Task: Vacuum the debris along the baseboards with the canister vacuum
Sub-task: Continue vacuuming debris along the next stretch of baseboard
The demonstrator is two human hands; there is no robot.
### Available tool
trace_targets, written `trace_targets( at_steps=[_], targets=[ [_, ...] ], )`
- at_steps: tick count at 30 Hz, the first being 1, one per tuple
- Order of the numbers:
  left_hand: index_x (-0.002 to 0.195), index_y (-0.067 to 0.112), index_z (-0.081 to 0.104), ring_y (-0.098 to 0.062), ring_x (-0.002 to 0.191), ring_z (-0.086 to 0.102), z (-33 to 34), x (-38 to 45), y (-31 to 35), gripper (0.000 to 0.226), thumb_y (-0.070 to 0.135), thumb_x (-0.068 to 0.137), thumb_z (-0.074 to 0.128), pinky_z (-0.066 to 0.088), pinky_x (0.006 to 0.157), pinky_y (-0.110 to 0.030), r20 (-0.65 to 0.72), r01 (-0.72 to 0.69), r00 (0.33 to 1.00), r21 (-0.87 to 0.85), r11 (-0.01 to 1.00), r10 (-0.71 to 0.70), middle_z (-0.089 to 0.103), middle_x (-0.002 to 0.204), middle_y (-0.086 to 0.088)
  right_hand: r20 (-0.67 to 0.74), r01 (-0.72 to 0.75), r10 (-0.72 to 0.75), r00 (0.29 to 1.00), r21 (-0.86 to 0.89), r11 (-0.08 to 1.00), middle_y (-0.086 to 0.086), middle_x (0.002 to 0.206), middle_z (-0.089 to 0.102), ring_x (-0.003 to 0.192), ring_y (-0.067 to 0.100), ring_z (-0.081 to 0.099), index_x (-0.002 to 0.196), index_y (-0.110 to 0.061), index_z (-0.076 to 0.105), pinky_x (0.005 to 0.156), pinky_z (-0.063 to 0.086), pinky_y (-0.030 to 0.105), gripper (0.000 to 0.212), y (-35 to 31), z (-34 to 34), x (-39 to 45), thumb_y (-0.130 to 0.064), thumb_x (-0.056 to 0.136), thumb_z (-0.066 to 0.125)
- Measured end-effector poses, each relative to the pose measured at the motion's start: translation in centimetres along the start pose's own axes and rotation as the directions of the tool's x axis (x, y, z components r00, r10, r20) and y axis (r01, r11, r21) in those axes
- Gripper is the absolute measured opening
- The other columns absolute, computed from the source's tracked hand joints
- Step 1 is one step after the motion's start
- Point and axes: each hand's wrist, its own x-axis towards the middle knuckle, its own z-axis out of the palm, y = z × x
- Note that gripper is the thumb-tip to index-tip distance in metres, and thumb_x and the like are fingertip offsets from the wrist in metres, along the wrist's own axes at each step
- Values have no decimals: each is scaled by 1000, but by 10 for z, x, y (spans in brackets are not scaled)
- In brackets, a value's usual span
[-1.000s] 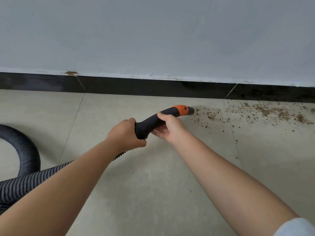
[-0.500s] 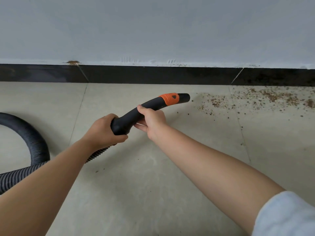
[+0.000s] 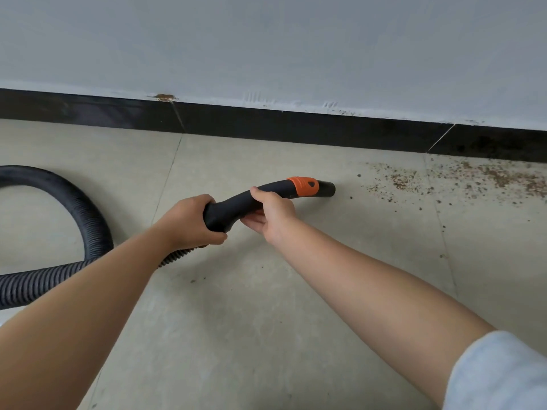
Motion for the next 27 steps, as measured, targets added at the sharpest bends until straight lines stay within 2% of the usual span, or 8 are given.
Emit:
trace_targets(
  at_steps=[3,8,13,20,27],
  targets=[
    [93,12,55,-15,57,63,2,3,14,33,15,67,75,53,57,-29,24,-40,999,35,999,39,64,76,-2,-13,11,-11,1000,18,1000,18,118,59,102,32,61,121,-1,50,68,53,34,37,-4,-14,0,-13,89,63],
    [93,12,54,-18,62,66,17,8,43,33,22,68,74,54,60,-31,43,-76,996,72,995,73,64,77,-1,-47,43,-42,998,10,999,18,113,61,91,30,62,116,-3,52,66,53,33,32,-21,-44,0,-14,88,63],
    [94,10,52,-22,70,64,40,11,68,38,29,67,71,55,67,-39,-39,-39,998,119,992,44,64,79,-5,-63,75,-77,995,-40,996,16,106,61,83,27,62,115,-2,53,65,53,34,30,-40,-64,3,-15,90,61],
    [89,9,46,-19,66,55,63,20,95,35,32,72,66,37,49,-26,-160,37,987,114,993,-19,55,80,-3,-108,90,-101,989,-106,990,17,116,59,102,33,62,120,-1,49,77,56,39,38,-62,-72,13,-19,89,62],
    [91,8,45,-20,68,53,73,31,109,36,34,75,65,32,46,-25,-220,43,975,133,990,-13,55,85,-5,-141,83,-99,985,-116,990,16,118,59,105,34,60,126,-3,47,80,56,41,44,-76,-76,23,-21,89,63]
  ],
)
